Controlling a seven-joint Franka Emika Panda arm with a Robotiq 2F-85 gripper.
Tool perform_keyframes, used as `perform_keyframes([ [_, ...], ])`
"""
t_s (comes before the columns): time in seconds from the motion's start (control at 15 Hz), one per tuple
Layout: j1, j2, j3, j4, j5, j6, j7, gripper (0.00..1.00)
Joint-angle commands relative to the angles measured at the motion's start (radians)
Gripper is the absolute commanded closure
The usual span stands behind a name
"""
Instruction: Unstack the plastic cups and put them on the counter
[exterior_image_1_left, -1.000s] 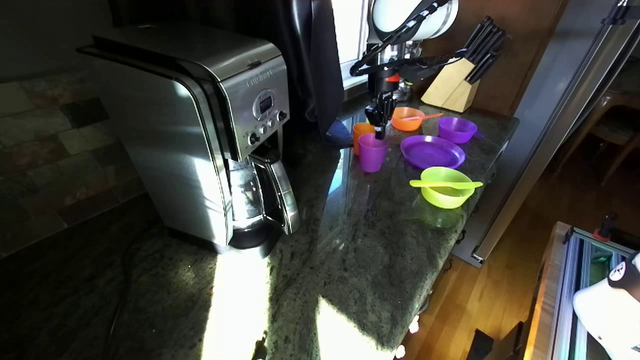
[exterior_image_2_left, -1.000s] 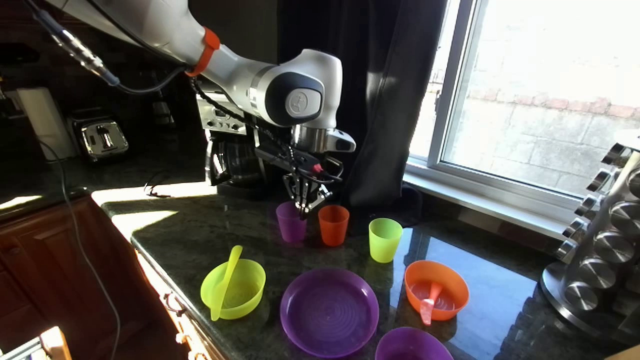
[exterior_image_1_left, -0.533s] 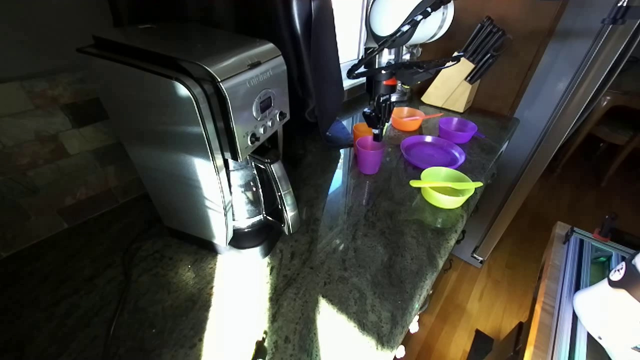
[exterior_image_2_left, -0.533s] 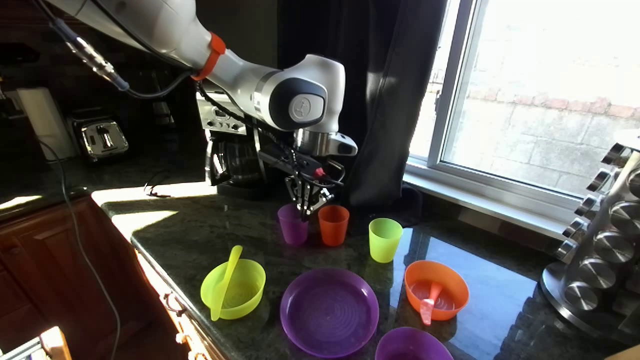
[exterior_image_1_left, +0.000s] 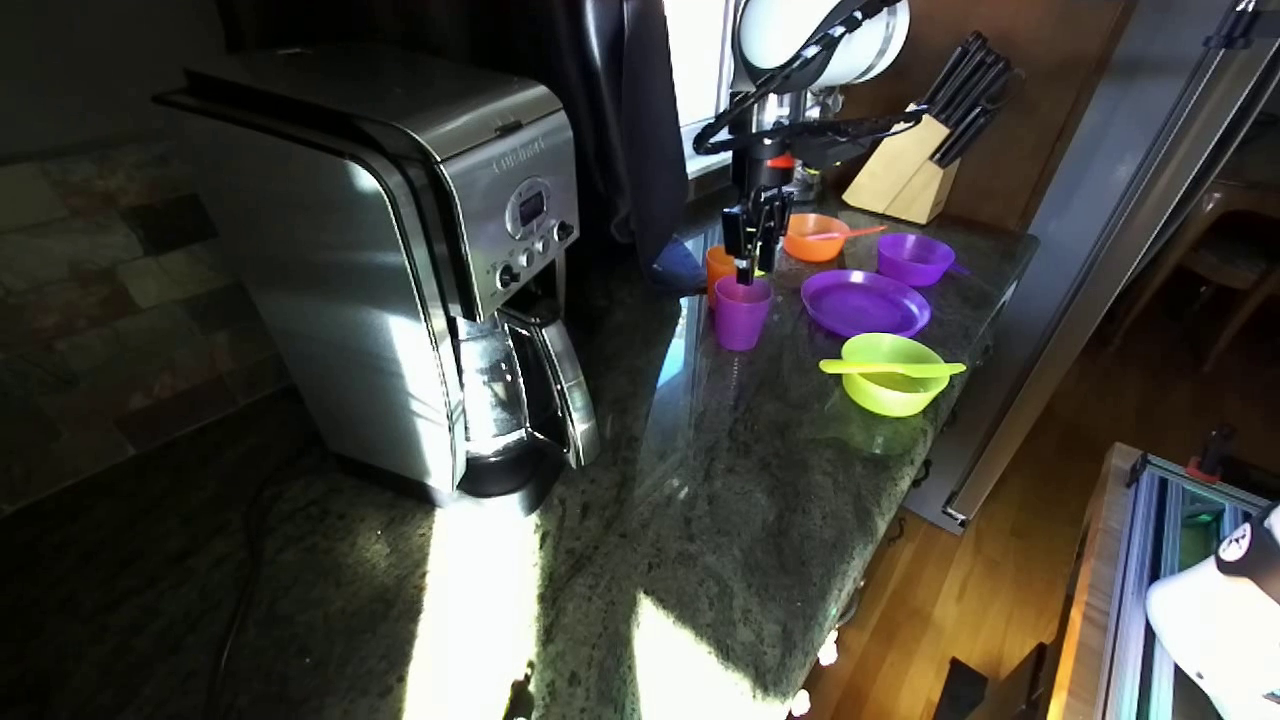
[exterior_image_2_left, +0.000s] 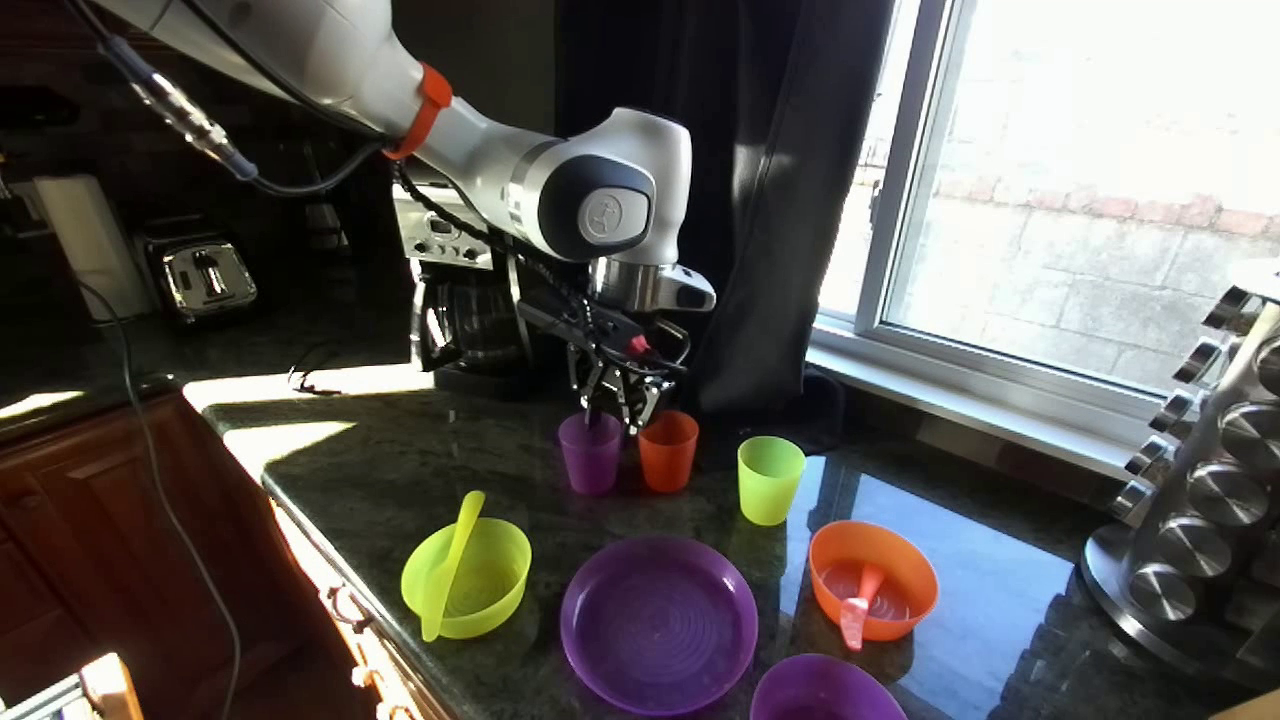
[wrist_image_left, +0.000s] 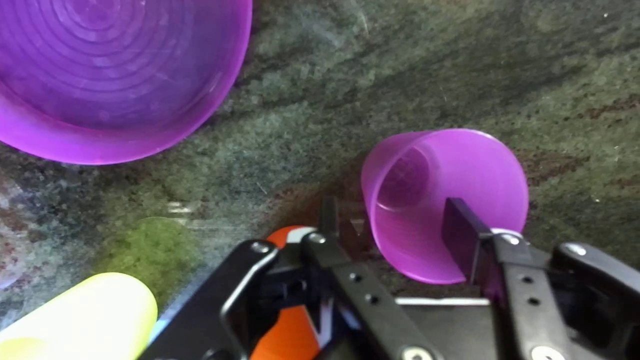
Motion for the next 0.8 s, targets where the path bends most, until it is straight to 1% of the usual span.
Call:
perform_keyframes([
  [0.0,-0.012,-0.044,0.008,-0.032,0.046,0.003,-0.019,0.08],
  [0.07,-0.012,-0.059,0.008,-0.041,0.054,0.004,-0.021,0.02],
  [0.13,-0.011,-0.072,0.008,-0.048,0.060,0.005,-0.023,0.00],
  [0.73,-0.015,-0.263,-0.021,-0.134,0.035,0.034,-0.025,0.00],
])
